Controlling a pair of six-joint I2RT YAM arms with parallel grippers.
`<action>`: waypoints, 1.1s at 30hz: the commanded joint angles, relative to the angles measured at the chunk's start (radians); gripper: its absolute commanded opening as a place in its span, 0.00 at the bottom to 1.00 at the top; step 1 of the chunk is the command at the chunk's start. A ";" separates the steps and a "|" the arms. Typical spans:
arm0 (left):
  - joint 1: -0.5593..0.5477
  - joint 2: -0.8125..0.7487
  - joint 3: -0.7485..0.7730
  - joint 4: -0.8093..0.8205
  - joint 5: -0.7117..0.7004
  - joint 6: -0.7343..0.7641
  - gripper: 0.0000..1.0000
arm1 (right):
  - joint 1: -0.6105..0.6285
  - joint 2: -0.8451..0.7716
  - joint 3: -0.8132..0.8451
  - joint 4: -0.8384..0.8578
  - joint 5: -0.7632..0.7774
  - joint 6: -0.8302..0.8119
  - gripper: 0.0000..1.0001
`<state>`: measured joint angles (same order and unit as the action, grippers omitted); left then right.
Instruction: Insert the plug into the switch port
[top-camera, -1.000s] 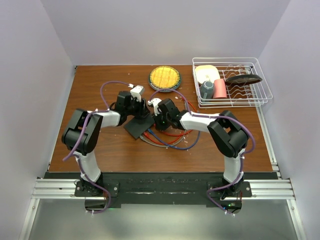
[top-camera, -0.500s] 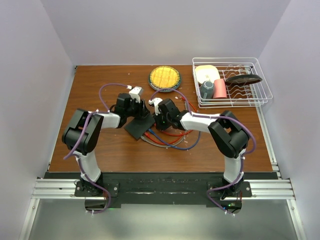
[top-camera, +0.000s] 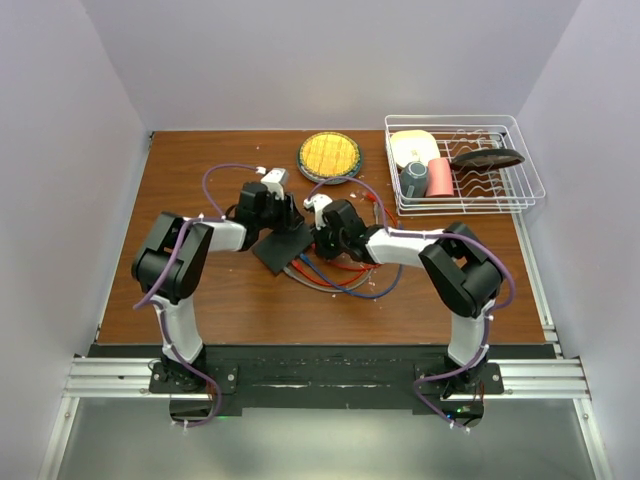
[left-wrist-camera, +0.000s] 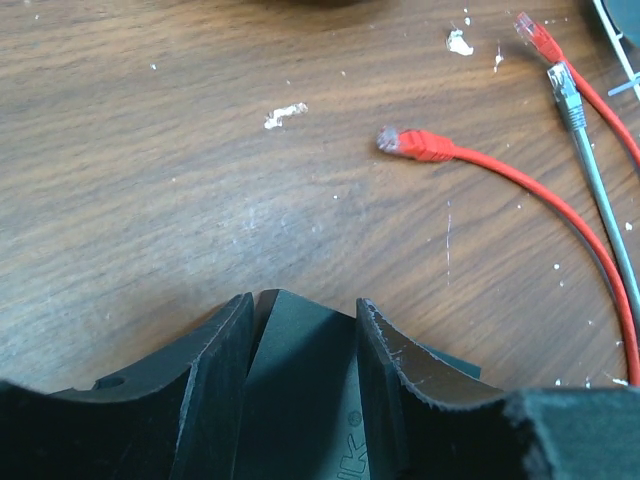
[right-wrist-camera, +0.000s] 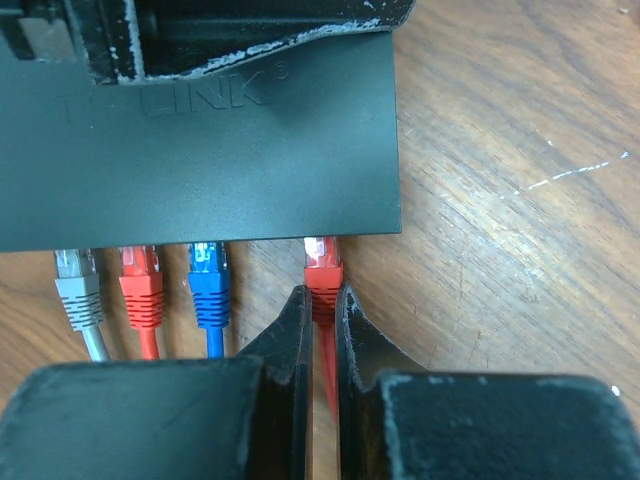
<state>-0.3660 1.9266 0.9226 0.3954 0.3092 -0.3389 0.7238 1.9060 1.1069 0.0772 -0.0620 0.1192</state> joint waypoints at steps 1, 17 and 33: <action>-0.139 0.130 -0.120 -0.506 0.306 -0.115 0.49 | -0.017 -0.070 0.035 0.599 0.077 -0.001 0.13; 0.058 -0.104 -0.179 -0.510 0.065 -0.210 0.54 | -0.018 -0.148 -0.119 0.558 0.087 -0.015 0.59; 0.072 -0.368 -0.087 -0.547 -0.149 -0.164 0.85 | -0.017 -0.331 -0.137 0.408 0.160 0.003 0.98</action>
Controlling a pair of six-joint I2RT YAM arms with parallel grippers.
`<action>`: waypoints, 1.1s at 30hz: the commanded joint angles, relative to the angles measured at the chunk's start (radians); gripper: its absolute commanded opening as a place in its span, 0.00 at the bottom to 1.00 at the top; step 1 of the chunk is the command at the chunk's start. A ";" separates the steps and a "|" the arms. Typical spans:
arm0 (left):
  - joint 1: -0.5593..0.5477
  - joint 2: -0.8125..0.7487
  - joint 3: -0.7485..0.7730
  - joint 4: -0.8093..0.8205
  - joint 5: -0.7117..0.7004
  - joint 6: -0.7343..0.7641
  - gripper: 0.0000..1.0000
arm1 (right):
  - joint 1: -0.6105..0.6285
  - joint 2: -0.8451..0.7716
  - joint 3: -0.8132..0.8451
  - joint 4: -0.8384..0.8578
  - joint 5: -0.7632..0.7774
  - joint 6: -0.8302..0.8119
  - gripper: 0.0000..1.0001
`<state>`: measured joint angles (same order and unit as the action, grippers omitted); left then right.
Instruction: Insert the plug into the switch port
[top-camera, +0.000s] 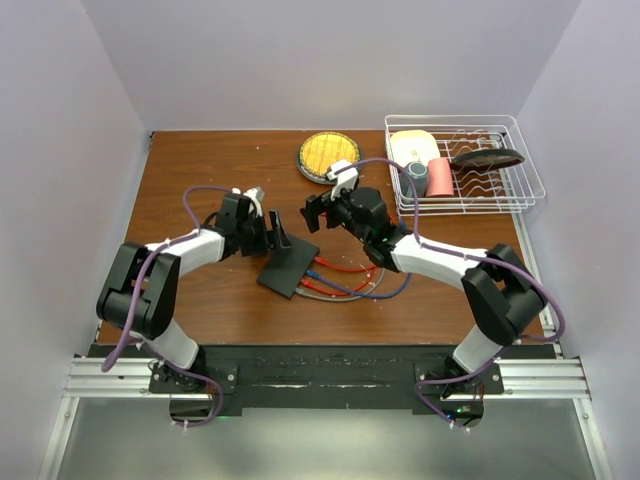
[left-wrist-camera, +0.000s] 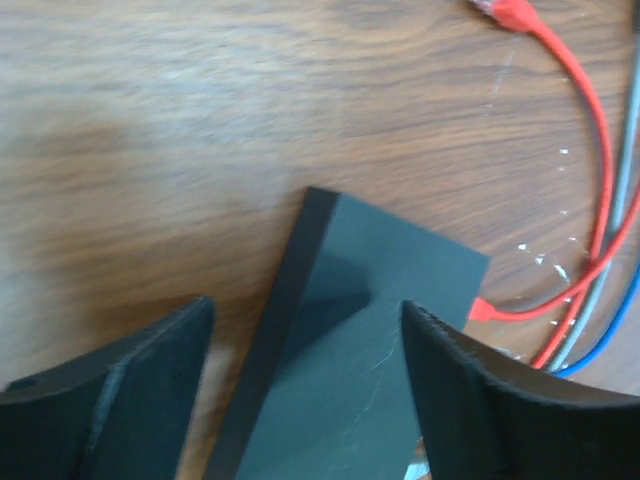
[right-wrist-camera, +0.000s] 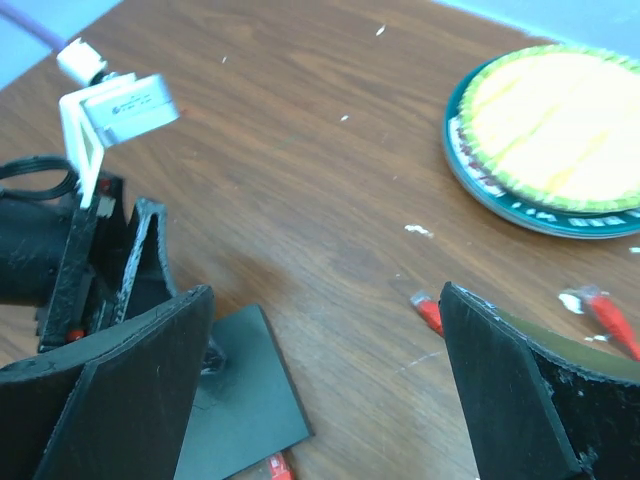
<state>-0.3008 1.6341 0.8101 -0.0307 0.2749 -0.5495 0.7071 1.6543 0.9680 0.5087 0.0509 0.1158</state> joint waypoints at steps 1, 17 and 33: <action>0.006 -0.095 0.031 -0.120 -0.124 0.060 0.86 | -0.001 -0.088 0.001 -0.033 0.050 0.007 0.98; 0.006 -0.509 -0.031 0.064 -0.218 0.062 0.89 | -0.001 -0.283 0.026 -0.252 0.147 0.039 0.99; 0.006 -0.548 -0.025 0.043 -0.235 0.086 0.88 | -0.001 -0.470 -0.038 -0.357 0.224 0.061 0.99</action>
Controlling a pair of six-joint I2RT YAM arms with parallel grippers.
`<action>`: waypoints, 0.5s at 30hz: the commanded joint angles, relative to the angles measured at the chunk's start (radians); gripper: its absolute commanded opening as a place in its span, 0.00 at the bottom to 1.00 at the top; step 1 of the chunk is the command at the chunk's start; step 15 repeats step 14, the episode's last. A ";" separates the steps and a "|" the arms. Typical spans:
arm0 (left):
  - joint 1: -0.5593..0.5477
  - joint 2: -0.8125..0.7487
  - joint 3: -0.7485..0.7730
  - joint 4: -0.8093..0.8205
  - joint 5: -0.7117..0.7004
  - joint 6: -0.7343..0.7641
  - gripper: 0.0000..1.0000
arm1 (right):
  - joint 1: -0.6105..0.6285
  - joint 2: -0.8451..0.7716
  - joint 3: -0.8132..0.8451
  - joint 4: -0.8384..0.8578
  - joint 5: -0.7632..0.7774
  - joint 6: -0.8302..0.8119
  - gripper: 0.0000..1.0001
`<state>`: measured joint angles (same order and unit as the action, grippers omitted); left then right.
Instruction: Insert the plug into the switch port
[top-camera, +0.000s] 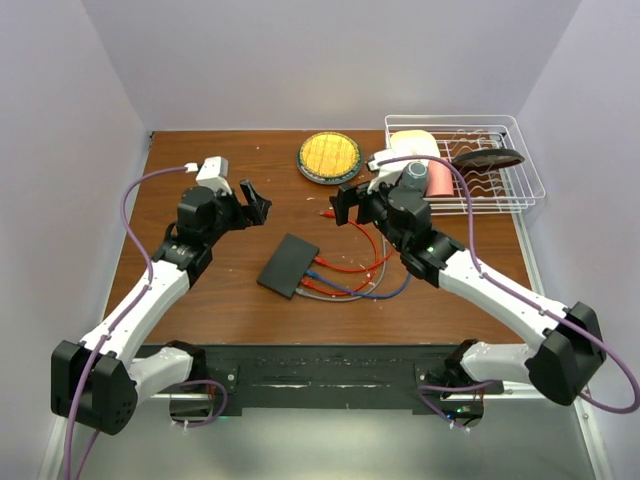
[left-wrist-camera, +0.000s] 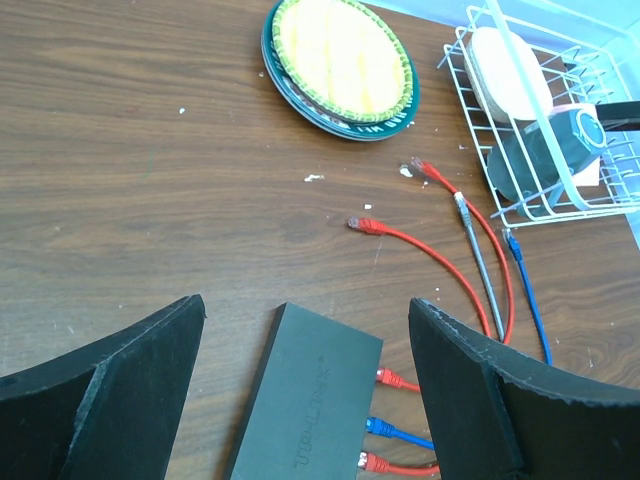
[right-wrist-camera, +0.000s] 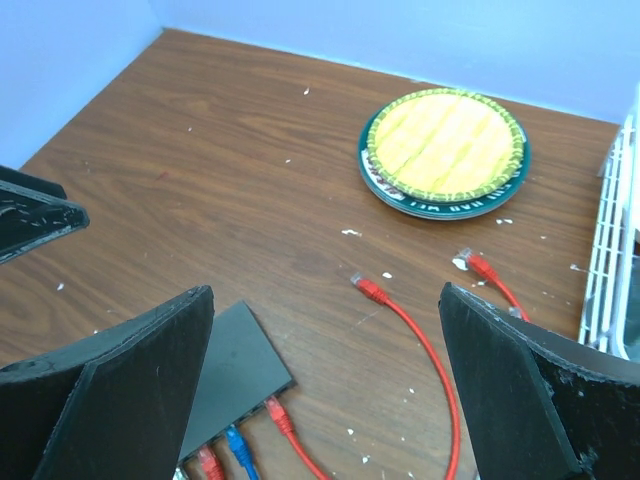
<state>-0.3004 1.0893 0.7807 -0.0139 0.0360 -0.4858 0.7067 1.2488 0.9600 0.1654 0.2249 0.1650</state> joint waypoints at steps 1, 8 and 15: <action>0.006 -0.009 0.003 0.022 0.007 0.026 0.88 | -0.001 -0.074 -0.035 -0.012 0.066 0.010 0.99; 0.006 -0.052 -0.051 0.074 -0.019 0.019 0.88 | -0.001 -0.205 -0.122 0.052 0.195 -0.051 0.99; 0.006 -0.103 -0.118 0.182 -0.031 0.078 0.89 | -0.001 -0.331 -0.251 0.197 0.267 -0.266 0.99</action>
